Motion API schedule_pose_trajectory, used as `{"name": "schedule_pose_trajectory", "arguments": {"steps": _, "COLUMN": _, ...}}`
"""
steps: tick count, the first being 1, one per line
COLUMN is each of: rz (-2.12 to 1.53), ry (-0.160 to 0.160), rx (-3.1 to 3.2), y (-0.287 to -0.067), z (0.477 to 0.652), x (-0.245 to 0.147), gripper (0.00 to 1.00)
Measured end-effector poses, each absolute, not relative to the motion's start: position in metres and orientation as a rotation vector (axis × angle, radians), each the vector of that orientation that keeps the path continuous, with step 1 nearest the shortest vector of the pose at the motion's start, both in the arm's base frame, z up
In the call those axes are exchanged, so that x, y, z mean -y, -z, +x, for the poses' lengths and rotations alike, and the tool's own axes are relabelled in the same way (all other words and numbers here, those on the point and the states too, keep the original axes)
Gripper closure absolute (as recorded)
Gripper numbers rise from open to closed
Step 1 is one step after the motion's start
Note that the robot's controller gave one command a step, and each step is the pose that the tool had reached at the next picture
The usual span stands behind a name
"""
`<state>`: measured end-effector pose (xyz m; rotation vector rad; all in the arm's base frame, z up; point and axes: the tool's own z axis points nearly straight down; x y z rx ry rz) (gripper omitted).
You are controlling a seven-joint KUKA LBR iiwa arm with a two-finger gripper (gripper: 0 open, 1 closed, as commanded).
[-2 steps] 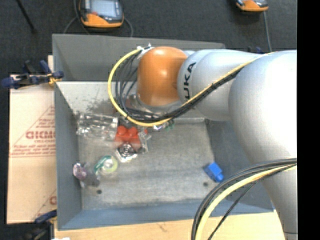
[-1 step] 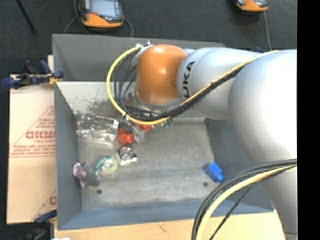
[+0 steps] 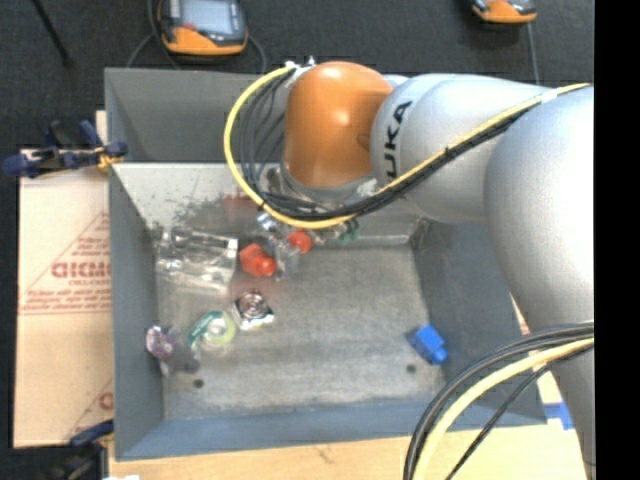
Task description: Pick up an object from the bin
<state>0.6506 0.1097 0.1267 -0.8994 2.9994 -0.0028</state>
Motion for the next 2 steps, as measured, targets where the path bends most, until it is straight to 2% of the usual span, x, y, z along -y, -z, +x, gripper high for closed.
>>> {"name": "schedule_pose_trajectory", "arguments": {"steps": 1, "rz": -0.849, "ry": 0.001, "rx": -3.017, "y": -0.165, "z": 0.636, "x": -0.079, "gripper": 1.00}}
{"name": "schedule_pose_trajectory", "arguments": {"steps": 2, "rz": -0.831, "ry": 0.004, "rx": -3.021, "y": -0.213, "z": 0.622, "x": -0.053, "gripper": 1.00}}
